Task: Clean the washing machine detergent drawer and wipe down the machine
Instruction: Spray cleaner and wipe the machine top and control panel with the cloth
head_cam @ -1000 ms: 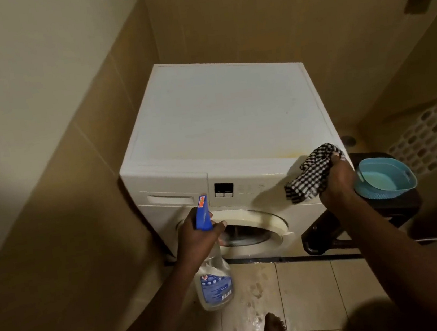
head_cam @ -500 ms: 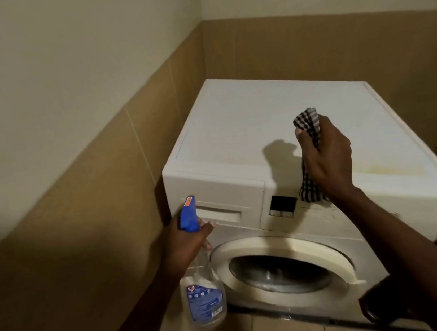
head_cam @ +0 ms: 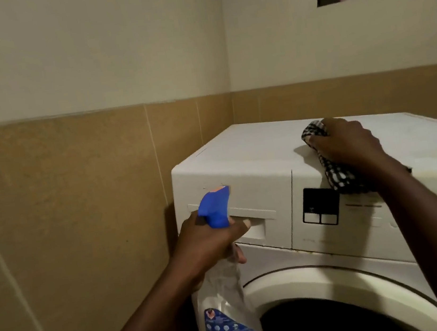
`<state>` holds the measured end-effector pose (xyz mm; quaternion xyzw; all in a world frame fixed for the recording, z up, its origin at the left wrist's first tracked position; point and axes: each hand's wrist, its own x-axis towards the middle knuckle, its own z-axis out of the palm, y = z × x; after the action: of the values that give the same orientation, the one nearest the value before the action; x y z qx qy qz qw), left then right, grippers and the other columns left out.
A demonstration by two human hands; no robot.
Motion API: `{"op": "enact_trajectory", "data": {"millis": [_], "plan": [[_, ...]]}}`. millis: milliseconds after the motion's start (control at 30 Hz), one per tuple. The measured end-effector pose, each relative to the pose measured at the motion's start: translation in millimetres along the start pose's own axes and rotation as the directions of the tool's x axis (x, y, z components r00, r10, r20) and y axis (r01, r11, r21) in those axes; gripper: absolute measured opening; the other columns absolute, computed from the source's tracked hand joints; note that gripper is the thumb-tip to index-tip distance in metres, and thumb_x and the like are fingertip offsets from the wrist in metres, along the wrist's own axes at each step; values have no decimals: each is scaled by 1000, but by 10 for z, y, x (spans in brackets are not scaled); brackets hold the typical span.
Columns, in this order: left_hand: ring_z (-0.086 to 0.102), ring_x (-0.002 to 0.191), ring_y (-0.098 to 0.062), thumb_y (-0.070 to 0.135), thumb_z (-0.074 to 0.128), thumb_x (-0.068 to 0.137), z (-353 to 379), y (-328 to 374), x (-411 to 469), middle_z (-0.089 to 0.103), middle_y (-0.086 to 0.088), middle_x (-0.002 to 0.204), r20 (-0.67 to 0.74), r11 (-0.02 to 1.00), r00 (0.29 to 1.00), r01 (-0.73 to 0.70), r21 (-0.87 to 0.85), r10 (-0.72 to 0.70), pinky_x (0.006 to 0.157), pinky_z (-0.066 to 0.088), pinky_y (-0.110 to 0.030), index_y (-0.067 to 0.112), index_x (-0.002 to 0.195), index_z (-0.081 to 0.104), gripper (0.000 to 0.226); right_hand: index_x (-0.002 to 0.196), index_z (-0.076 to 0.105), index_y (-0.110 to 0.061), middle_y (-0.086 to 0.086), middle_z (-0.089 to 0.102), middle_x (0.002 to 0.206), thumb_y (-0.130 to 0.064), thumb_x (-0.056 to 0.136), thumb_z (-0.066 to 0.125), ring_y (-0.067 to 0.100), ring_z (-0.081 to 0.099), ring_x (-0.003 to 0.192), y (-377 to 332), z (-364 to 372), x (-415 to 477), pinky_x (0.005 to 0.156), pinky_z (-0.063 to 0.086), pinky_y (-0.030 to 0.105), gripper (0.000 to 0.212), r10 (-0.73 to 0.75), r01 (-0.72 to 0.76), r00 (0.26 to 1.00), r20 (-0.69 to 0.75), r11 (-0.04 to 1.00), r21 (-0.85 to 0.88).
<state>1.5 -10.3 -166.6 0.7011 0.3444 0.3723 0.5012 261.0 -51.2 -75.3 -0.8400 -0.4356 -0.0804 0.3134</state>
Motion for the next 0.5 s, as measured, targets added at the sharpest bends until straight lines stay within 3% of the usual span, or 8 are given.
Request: {"op": "enact_trajectory", "data": {"millis": [167,400,500], "plan": [[67,54,-22,21,78,82,253,-34,-84,63,2,61,82,996,993,-80,-37,83,57,55,-26,7,94,61,25,127,54,-23,13,55,131,-42,89,51,37,51,117,12,2,26,83,39,38,42,-21,21,999,-32,1000,-1],[66,54,-24,22,80,80,433,-108,-185,63,-8,63,165,996,983,-88,2,86,56,53,-28,-3,94,61,35,124,53,-23,13,55,129,-41,90,50,36,52,115,-39,-22,-7,78,36,35,39,-20,19,1000,-6,1000,-24],[68,55,-23,27,79,80,488,-233,-203,66,-10,63,178,995,984,-48,92,31,68,57,-34,-1,91,62,34,123,54,-24,13,55,128,-42,90,51,36,52,114,-34,-17,-19,78,35,35,38,-19,19,1000,-9,1000,-14]]}}
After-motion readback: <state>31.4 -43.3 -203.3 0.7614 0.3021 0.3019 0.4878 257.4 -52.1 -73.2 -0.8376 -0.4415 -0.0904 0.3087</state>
